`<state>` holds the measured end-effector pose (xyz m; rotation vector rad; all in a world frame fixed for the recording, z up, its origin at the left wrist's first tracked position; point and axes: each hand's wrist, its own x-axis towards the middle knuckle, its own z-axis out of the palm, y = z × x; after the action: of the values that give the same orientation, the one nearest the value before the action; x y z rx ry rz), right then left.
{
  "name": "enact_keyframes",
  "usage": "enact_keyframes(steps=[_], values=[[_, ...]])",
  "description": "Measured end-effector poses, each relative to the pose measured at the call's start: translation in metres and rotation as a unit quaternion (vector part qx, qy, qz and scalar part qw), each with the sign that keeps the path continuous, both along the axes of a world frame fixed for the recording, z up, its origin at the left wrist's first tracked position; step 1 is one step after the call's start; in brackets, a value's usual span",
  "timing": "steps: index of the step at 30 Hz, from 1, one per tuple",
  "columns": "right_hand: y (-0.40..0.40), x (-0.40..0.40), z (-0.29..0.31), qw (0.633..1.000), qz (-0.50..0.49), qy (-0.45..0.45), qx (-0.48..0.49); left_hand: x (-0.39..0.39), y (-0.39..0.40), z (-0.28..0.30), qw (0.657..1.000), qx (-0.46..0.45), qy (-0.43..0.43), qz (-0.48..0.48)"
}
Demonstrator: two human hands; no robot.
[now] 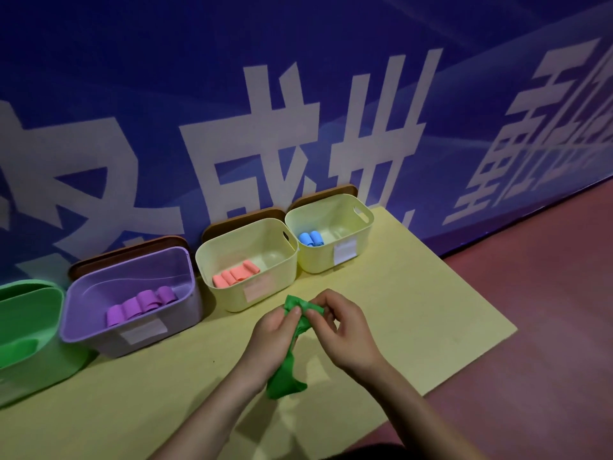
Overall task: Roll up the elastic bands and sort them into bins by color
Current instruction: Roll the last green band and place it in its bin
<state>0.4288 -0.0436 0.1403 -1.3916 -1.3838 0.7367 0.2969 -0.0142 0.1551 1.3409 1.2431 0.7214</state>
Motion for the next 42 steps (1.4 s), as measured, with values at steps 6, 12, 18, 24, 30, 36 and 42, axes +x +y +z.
enact_keyframes(steps=[6, 12, 18, 24, 30, 36, 42], values=[[0.007, -0.010, 0.007, 0.999, 0.010, 0.007, 0.038, -0.010, -0.007, 0.012, 0.988, -0.090, -0.115, 0.043], [0.019, -0.017, 0.011, 0.997, 0.024, -0.033, 0.063, -0.019, 0.000, 0.015, 0.984, -0.080, -0.118, 0.107], [0.031, -0.016, 0.013, 0.988, 0.046, -0.115, 0.098, -0.022, 0.008, 0.021, 0.981, -0.056, -0.139, 0.124], [0.044, -0.015, 0.016, 0.986, 0.082, -0.103, 0.100, -0.024, 0.017, 0.018, 0.976, -0.049, -0.172, 0.125], [0.049, -0.015, 0.019, 0.986, 0.142, -0.067, 0.045, -0.023, 0.025, 0.017, 0.977, -0.038, -0.177, 0.117], [0.057, -0.012, 0.025, 0.976, 0.206, 0.029, -0.056, -0.025, 0.027, 0.012, 0.977, -0.021, -0.171, 0.123], [0.064, -0.020, 0.023, 0.972, 0.200, 0.087, -0.082, -0.033, 0.030, 0.012, 0.984, 0.022, -0.140, 0.110]])
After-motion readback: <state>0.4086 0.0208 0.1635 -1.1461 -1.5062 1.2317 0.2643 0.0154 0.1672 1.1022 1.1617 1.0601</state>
